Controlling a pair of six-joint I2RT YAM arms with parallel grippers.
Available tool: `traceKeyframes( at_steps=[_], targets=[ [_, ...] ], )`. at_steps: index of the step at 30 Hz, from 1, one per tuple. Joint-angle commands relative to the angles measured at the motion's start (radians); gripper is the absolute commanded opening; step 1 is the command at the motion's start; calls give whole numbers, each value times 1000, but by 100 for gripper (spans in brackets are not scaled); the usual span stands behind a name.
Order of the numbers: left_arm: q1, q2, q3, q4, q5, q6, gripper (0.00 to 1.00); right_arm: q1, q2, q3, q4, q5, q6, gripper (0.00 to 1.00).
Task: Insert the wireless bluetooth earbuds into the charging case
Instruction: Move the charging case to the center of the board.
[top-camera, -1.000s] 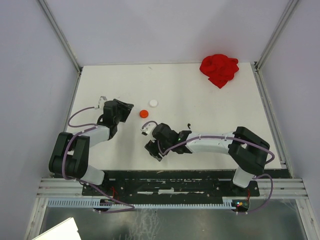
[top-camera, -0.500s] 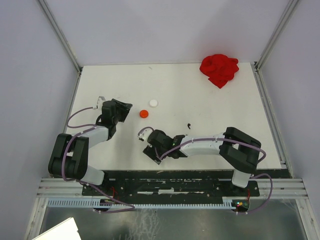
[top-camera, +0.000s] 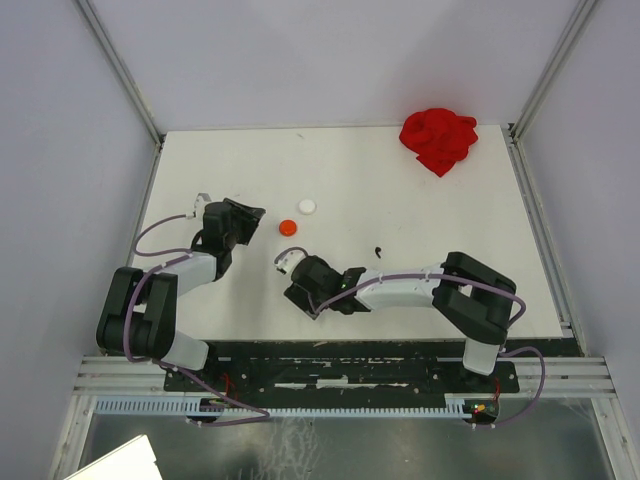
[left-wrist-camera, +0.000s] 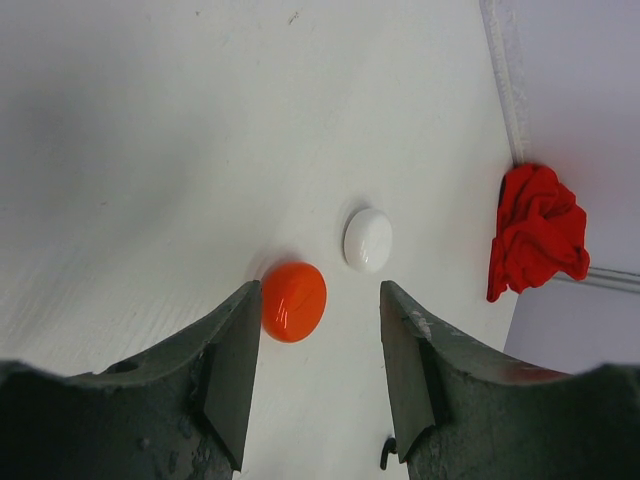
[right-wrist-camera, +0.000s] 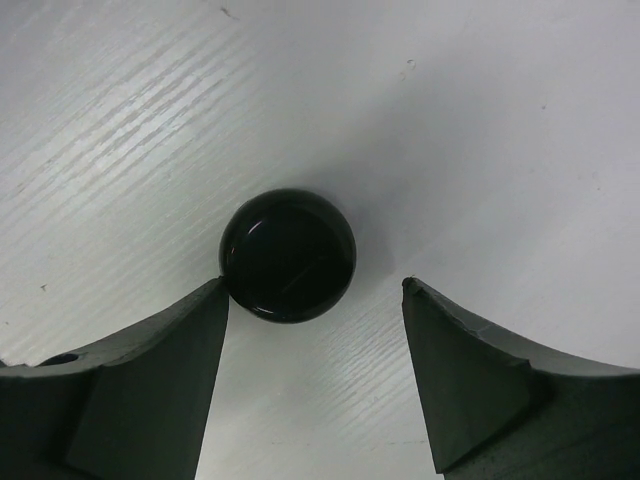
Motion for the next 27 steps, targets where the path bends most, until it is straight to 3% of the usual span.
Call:
traceKeyframes(
  at_steps=[1,27],
  targets=[
    [6,-14,-3,27,2,30,57,-31,6,32,-5,60,-2,78],
    [9,1,-2,43,17,24,57,-189,52,153,3,6,-10,78]
  ],
)
